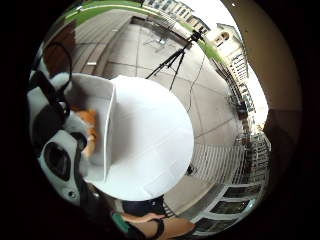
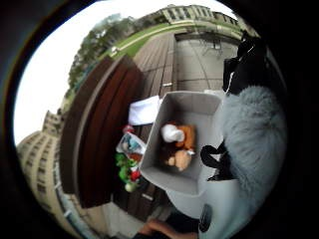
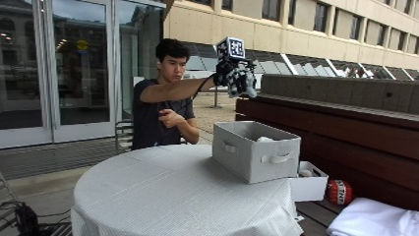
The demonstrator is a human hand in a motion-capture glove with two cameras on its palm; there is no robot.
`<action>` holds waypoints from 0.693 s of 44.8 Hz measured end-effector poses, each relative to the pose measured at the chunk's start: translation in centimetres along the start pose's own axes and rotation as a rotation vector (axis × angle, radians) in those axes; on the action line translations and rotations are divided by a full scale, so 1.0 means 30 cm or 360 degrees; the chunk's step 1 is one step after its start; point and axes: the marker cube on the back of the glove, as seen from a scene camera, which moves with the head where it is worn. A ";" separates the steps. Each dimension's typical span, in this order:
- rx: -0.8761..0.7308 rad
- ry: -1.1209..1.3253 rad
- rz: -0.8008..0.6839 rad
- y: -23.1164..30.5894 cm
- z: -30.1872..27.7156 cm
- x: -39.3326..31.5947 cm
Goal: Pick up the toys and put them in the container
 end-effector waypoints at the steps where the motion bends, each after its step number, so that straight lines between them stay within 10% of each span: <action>1: -0.0002 -0.0008 -0.0013 0.002 0.006 -0.028; 31: -0.0300 -0.0119 -0.0206 0.024 0.181 -0.171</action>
